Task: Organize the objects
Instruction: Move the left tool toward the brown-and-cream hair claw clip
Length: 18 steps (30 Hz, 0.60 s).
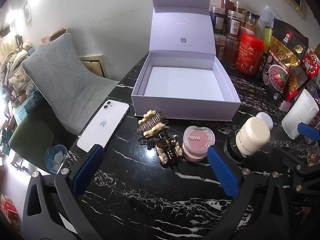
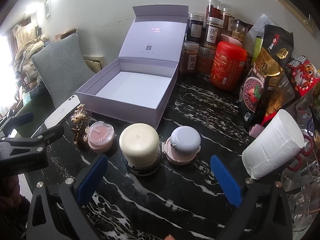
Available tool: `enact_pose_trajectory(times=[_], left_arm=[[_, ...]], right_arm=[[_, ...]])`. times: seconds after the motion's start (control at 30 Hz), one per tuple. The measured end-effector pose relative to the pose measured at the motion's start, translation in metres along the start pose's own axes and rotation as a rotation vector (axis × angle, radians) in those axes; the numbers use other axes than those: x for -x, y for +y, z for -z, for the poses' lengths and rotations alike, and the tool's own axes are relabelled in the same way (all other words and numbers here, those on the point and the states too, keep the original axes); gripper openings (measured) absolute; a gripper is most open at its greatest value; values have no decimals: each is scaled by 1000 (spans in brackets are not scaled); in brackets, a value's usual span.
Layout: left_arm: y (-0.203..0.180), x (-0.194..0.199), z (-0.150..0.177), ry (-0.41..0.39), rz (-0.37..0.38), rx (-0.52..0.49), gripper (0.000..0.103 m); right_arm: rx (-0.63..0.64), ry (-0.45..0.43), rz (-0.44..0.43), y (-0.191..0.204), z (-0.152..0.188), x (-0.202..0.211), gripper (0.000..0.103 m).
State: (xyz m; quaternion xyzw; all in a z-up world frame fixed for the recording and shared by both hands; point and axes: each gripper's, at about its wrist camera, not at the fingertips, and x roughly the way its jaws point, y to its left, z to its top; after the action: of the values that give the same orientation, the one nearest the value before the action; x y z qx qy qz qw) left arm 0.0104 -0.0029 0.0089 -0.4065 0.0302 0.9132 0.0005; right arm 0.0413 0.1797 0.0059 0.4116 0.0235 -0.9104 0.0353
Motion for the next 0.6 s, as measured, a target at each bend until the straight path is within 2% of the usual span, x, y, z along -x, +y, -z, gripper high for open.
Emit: enact_pose_trajectory(times=[0.6], left_arm=[[6, 13, 5, -18, 17, -5, 103]], right_arm=[[2, -9, 19, 9, 1, 11, 103]])
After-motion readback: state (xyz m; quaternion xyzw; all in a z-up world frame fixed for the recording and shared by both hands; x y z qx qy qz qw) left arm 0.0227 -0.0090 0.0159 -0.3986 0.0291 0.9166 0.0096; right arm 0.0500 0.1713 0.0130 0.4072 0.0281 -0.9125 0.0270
